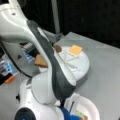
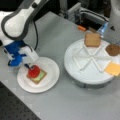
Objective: Ingredient selection for cheeseburger or sandwich
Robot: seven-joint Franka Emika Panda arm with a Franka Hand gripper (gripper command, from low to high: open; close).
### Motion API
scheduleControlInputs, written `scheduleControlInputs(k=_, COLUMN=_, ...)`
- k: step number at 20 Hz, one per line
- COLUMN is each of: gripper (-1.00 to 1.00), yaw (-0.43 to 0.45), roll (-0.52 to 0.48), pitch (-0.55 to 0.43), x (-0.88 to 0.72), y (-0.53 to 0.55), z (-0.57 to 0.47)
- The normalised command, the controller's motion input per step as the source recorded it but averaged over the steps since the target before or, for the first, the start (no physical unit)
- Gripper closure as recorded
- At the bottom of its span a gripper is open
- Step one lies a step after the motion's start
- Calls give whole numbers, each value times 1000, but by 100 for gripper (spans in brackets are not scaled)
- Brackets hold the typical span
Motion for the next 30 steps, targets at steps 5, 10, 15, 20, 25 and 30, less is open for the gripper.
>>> scheduleControlInputs(k=5, gripper=-100, yaw=154, roll=27, pitch=-21, x=172, y=-86, z=-30)
scheduleControlInputs(k=10, gripper=-100, yaw=156, roll=16, pitch=-25, x=159, y=-87, z=-29)
scheduleControlInputs(k=15, gripper=-100, yaw=169, roll=12, pitch=-28, x=142, y=-121, z=-16)
scheduleControlInputs(k=20, gripper=-100, yaw=182, roll=14, pitch=-27, x=145, y=-154, z=-7)
scheduleControlInputs(k=25, gripper=-100, yaw=183, roll=15, pitch=-18, x=135, y=-151, z=23)
scheduleControlInputs(k=30, gripper=-100, yaw=156, roll=-1, pitch=11, x=120, y=-125, z=54)
